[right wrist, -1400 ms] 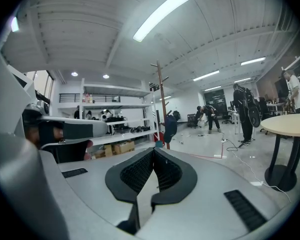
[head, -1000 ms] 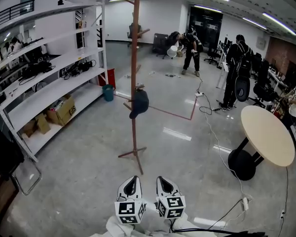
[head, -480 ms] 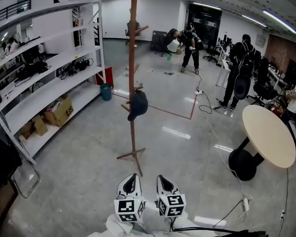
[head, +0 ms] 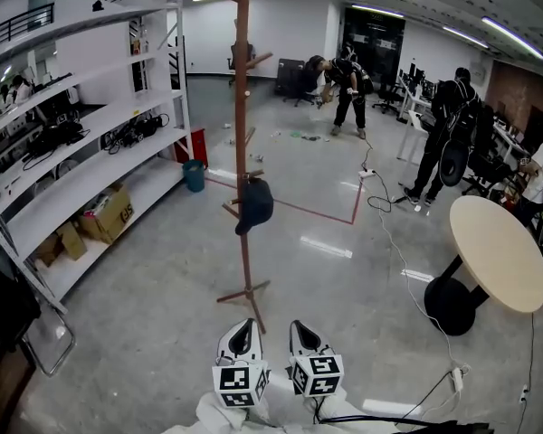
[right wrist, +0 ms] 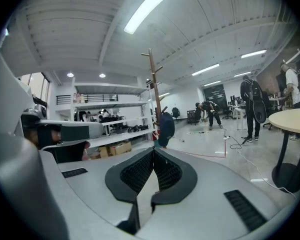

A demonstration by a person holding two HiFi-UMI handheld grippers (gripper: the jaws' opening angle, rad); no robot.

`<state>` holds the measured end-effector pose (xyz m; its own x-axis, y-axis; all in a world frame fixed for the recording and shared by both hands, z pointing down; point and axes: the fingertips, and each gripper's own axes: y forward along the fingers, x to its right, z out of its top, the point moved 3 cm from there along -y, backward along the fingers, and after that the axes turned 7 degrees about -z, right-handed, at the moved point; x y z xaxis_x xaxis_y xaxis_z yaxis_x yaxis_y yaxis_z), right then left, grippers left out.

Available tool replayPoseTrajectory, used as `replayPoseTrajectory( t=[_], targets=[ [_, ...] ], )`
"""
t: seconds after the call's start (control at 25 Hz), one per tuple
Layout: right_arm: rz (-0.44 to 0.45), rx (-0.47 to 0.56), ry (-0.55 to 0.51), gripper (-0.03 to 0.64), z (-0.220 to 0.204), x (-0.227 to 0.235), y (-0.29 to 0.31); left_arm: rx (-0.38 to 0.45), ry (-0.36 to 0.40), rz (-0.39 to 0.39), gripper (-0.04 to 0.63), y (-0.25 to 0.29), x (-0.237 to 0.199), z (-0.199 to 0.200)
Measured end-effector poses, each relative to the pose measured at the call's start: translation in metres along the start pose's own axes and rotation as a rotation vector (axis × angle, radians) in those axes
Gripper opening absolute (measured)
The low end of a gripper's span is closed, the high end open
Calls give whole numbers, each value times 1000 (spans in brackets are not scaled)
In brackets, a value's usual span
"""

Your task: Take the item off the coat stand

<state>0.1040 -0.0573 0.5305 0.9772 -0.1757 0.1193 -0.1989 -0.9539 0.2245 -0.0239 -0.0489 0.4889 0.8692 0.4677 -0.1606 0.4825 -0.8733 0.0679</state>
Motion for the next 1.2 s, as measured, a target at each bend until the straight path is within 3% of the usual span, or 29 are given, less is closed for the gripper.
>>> replayPoseTrajectory(
  t=[0.72,1.2],
  targets=[
    [6,8,28,11,15,-16,100,6,23,12,-14,66,-72,10],
    [-4,13,26,11,26,-14,127,-10,12,6,-14,92,-92,13]
  ],
)
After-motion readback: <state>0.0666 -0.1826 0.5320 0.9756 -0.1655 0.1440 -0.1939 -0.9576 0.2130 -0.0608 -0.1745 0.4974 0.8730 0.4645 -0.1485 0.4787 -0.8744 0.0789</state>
